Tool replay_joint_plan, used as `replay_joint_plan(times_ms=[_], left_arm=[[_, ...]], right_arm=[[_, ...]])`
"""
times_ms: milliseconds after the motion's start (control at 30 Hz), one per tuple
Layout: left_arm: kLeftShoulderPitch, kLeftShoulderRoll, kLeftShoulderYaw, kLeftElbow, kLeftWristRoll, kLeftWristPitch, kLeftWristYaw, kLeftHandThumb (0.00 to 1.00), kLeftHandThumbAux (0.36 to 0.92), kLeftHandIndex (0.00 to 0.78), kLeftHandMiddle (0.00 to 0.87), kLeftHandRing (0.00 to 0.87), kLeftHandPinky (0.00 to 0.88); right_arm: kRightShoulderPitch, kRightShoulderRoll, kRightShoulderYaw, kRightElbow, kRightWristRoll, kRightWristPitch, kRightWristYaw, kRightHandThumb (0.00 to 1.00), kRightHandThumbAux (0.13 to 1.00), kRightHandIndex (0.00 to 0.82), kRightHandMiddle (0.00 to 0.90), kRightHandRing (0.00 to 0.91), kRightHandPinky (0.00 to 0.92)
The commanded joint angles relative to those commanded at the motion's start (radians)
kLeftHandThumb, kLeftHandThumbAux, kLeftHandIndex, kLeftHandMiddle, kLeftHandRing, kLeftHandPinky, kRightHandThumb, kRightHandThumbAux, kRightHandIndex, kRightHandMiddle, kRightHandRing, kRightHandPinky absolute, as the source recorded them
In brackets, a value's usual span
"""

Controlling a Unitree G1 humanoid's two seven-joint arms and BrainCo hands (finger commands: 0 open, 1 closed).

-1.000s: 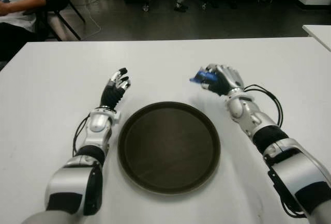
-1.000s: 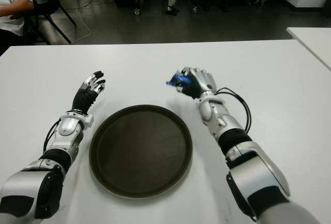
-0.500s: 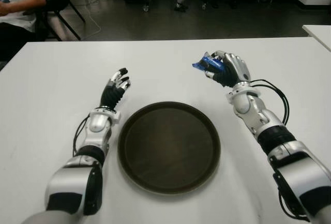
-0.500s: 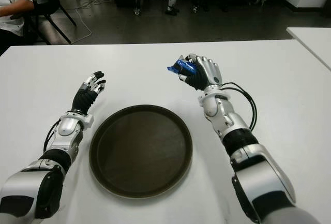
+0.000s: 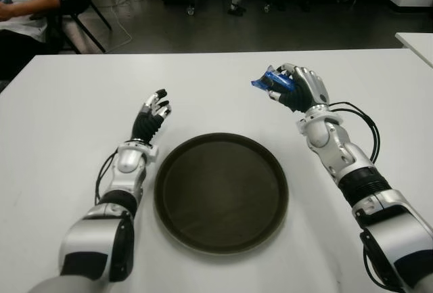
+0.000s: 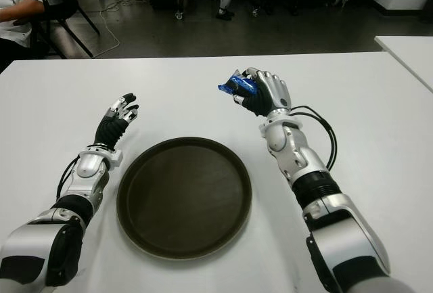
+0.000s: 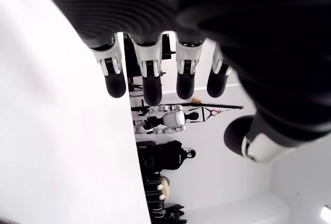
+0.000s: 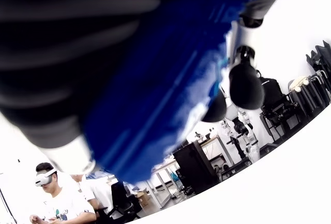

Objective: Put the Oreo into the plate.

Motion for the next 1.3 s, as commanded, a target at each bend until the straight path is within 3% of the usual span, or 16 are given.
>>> replay_joint_plan(times_ms=[367,600,700,767,833,900,1033,1300], left_arm=[[-0.004,-0.007,0.018,-0.001,-0.026,0.01,-0.026,0.156,0.531,0.041,0.103,0.078,0.075],[-0.005,-0.001,0.015,0.002,-0.021,0.021,-0.021,0.152,0.523,0.041,0.099,0.079,0.079],[-0.006,-0.002,0.018,0.002,-0.025,0.022,-0.025,0.159,0.535,0.042,0.1,0.078,0.079],[-0.006,-0.003,0.019,0.0,-0.027,0.019,-0.03,0.162,0.536,0.042,0.103,0.079,0.08],[-0.005,-0.004,0.02,-0.003,-0.028,0.014,-0.035,0.164,0.538,0.042,0.105,0.08,0.081],[-0.005,-0.005,0.02,-0.004,-0.027,0.012,-0.036,0.166,0.541,0.042,0.107,0.082,0.081],[-0.006,-0.006,0.025,-0.001,-0.03,0.019,-0.037,0.167,0.548,0.046,0.112,0.089,0.087],[-0.006,-0.004,0.022,0.002,-0.023,0.013,-0.029,0.159,0.544,0.045,0.109,0.084,0.083]], right_arm=[[0.013,0.001,0.005,-0.029,-0.002,-0.002,0.024,0.687,0.733,0.434,0.758,0.766,0.754],[0.142,0.072,0.123,-0.266,-0.079,0.063,0.1,0.69,0.732,0.435,0.759,0.764,0.75],[0.193,0.081,0.168,-0.384,-0.098,0.086,0.171,0.69,0.731,0.435,0.76,0.764,0.75],[0.237,0.067,0.202,-0.477,-0.104,0.075,0.239,0.691,0.731,0.435,0.757,0.759,0.743],[0.256,0.026,0.231,-0.546,-0.097,0.034,0.333,0.692,0.731,0.435,0.754,0.754,0.736],[0.265,0.013,0.233,-0.576,-0.097,0.023,0.377,0.693,0.73,0.436,0.751,0.749,0.729],[0.248,-0.027,0.242,-0.539,-0.088,-0.061,0.451,0.693,0.73,0.435,0.746,0.741,0.711],[0.24,-0.05,0.254,-0.514,-0.102,-0.138,0.506,0.688,0.734,0.43,0.719,0.731,0.68]])
